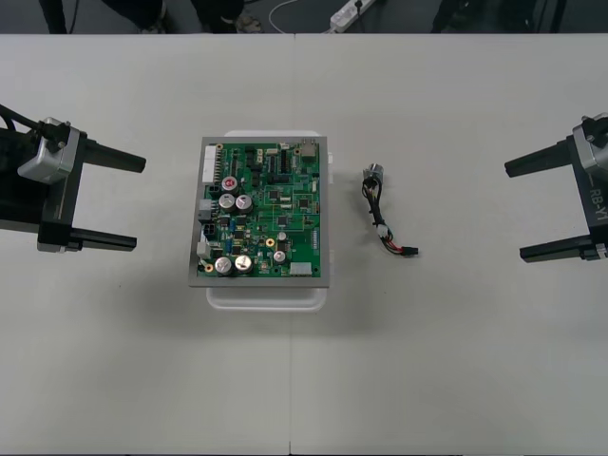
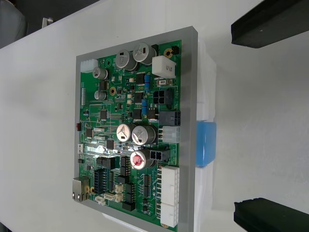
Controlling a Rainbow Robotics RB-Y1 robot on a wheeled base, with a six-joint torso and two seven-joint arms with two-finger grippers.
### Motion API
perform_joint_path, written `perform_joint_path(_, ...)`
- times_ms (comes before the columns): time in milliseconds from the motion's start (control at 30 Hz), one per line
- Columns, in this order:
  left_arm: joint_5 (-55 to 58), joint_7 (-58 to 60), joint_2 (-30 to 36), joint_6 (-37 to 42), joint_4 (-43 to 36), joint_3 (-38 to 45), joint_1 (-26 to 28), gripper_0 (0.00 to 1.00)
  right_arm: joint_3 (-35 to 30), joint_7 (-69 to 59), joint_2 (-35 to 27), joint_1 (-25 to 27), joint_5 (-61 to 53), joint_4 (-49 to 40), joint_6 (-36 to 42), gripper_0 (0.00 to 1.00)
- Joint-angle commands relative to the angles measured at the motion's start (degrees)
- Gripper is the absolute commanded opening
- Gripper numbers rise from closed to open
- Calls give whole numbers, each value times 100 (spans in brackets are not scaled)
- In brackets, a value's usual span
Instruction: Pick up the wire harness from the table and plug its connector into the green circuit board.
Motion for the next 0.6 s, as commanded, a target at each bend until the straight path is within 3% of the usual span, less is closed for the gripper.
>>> perform_joint_path(33, 56, 413, -6, -140, -63, -45, -117, 91, 76, 246, -228, -202, -79, -6, -20, 100)
perform_joint_path(600, 179, 430, 285, -140, -72, -212, -293, 92, 682, 175, -298, -580, 246, -24, -20, 100)
